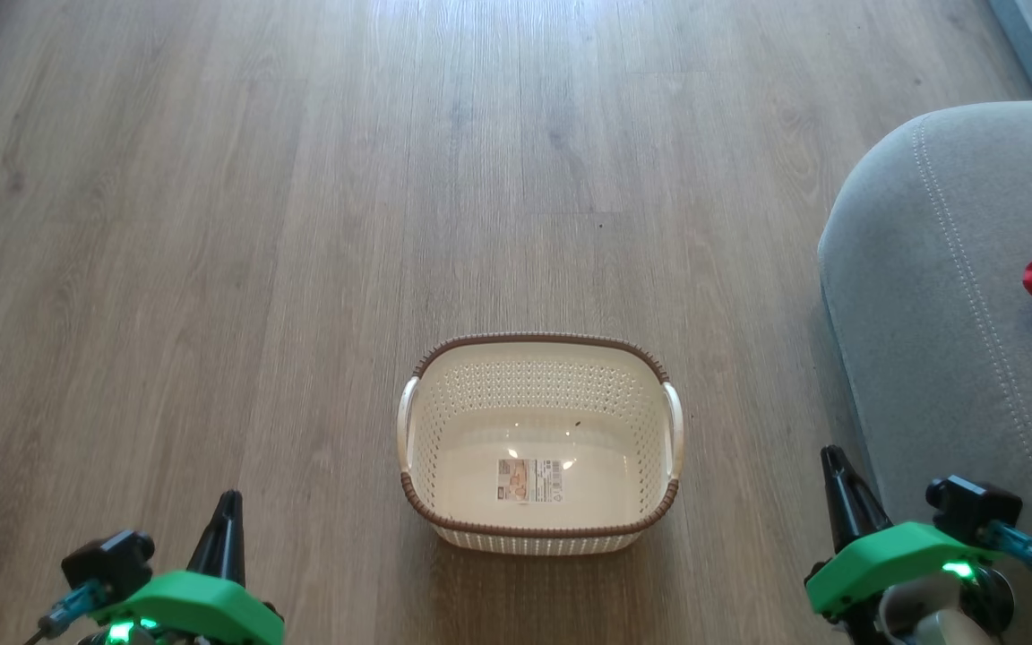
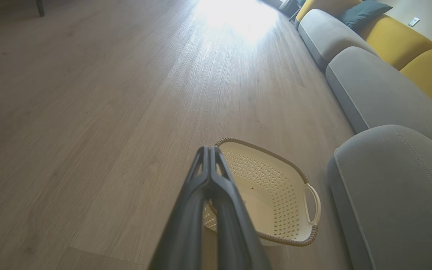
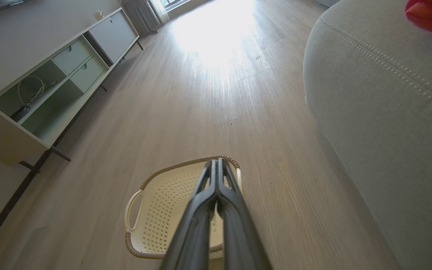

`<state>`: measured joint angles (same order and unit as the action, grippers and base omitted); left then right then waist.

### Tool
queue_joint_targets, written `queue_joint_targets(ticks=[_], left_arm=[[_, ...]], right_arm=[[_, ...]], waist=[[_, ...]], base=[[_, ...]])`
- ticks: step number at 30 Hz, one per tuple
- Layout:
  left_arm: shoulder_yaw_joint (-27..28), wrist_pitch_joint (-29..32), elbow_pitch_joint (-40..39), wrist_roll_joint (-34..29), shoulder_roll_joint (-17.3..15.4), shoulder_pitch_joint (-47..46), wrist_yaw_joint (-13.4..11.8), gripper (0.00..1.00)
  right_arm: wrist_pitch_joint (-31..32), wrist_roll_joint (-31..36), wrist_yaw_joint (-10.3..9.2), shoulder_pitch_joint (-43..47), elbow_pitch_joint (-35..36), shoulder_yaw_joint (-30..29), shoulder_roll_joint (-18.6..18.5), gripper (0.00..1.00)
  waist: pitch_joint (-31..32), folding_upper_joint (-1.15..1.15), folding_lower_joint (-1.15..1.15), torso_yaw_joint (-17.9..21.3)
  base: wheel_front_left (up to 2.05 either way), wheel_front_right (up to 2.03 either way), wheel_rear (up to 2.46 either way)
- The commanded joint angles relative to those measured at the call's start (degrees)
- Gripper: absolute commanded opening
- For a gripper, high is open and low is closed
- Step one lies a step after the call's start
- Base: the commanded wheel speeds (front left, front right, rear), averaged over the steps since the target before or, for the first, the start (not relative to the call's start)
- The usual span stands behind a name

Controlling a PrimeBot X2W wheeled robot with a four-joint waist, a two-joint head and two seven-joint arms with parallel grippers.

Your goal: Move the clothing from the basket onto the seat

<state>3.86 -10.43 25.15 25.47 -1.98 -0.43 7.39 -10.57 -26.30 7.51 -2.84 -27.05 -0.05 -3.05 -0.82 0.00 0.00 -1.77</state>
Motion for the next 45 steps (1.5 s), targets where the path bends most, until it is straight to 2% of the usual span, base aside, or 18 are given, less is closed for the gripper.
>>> queue_joint_targets(ticks=[1,45], left_arm=[[0.53,0.36,-2.07,1.52,-0.3,-2.85,0.02,0.0],[1.46,7.6,-6.01,29.99,-0.56,-4.12,0.05,0.0]], right_arm=[[0.32,-1.55,0.0,-2.31,2.27,-0.34,-0.01,0.0],[7.64,-29.64,-0.01,-2.76,6.97,-3.03,0.07,0.0]], waist=[[0.01,0.0,0.0,0.02],[0.28,0.0,0.0,0.78]], base=[[0.0,0.0,0.0],[0.0,0.0,0.0]])
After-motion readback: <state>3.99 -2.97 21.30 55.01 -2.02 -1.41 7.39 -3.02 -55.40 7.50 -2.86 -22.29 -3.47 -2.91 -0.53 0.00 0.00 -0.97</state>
